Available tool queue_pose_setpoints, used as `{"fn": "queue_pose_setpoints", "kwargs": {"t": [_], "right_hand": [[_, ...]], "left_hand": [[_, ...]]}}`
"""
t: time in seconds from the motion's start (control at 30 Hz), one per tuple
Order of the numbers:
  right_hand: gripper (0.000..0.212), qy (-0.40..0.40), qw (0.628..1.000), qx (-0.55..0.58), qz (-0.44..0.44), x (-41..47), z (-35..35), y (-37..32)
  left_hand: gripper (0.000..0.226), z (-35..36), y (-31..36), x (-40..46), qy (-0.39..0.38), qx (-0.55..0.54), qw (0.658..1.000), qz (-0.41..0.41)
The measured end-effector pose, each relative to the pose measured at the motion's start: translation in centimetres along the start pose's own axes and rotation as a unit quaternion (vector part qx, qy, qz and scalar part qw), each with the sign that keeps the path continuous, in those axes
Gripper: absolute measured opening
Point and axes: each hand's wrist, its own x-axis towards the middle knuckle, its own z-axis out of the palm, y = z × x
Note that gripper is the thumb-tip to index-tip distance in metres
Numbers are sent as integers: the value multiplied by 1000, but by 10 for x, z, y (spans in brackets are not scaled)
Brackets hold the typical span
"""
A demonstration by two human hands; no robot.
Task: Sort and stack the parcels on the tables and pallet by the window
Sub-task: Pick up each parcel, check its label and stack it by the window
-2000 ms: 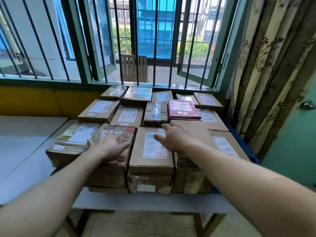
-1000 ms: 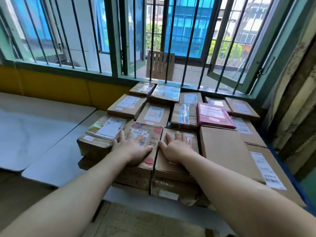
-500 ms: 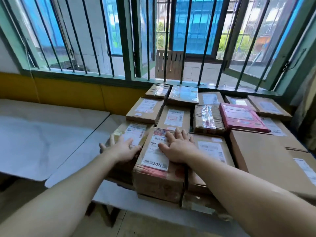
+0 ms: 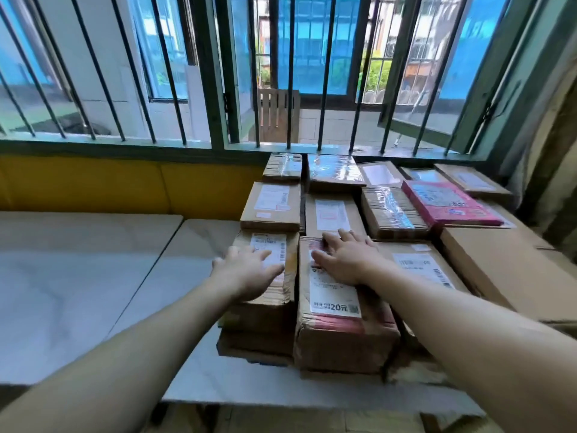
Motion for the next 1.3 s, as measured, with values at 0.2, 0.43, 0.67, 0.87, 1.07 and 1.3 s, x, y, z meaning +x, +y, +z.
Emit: {"fn": "queue_pose_setpoints", "kwargs": {"t": [0.2, 0.43, 0.67, 0.87, 1.07, 1.3], "right_hand": [[76, 17, 999, 32, 28, 27, -11, 2], [72, 23, 998, 57, 32, 103, -29, 20], [68, 3, 998, 31, 46, 173, -17, 22], [59, 10, 998, 43, 51, 181, -17, 12], [60, 31, 995, 49, 75, 180, -16, 12], [59, 126, 983, 95, 92, 191, -42, 16]], "left_hand": [[66, -4, 8, 49, 28, -28, 998, 44], [67, -14, 6, 122, 7, -61, 998, 6], [70, -20, 13, 170, -45, -84, 995, -35], [75, -19, 13, 174, -34, -54, 998, 0], [77, -17, 12, 181, -40, -52, 997, 31], [76, -37, 4, 215, 19, -37, 997, 71]]}}
